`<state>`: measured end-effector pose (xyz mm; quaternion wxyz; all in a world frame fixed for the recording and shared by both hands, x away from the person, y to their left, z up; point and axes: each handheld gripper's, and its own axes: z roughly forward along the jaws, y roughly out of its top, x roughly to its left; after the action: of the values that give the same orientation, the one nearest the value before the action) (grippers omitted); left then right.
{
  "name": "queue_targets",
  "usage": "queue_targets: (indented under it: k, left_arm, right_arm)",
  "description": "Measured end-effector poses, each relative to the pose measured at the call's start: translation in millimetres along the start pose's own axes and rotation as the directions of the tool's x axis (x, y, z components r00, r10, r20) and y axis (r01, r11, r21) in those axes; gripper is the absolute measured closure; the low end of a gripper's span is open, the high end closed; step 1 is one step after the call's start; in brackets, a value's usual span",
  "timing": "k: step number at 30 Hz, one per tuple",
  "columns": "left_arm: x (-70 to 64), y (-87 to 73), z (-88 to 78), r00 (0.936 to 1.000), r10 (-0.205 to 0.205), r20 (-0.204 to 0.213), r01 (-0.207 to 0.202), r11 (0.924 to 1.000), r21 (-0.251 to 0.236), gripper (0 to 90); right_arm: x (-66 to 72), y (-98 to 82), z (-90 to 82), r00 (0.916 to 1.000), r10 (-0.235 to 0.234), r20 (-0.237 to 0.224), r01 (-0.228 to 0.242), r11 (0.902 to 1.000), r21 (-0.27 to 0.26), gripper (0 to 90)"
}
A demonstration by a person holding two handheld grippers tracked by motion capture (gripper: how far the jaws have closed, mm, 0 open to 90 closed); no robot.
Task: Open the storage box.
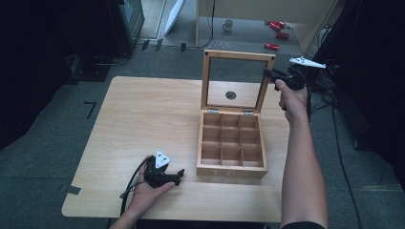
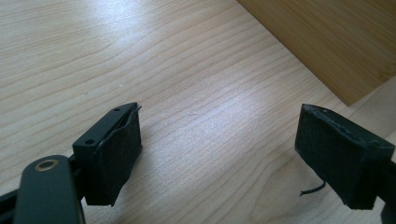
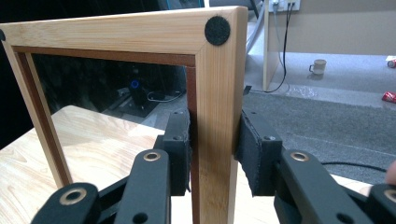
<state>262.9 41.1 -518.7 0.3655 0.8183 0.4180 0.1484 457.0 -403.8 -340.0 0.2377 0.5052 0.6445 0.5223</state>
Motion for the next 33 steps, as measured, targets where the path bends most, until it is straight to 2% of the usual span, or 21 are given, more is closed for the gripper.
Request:
queue_targets:
  k: [5,18,27,33]
  left_arm:
    - [0.2,0.1,0.0,1.0,0.001,0.002,-0.001,1.0,0.001,15.0]
    - [0.2,0.1,0.0,1.0,0.004,0.004,-0.004,1.0,0.002,15.0]
    - [0.2,0.1,0.0,1.0,0.005,0.004,-0.005,1.0,0.001,15.0]
    - [-0.2,0.1,0.1,1.0,0.004,0.003,-0.004,1.0,0.002,15.1]
  right_arm:
    - [-2.2,2.7,5.3,0.9999,0.009,0.008,-0.009,0.9998,0.018,67.0]
    - [-2.0,3.5,11.5,0.9987,0.035,0.037,-0.036,0.9991,0.024,66.9]
    - [-0.6,3.0,14.0,0.9971,0.049,0.058,-0.05,0.9986,0.019,66.7]
    - [1.2,1.4,9.8,0.9959,0.076,0.049,-0.076,0.9971,0.001,63.3]
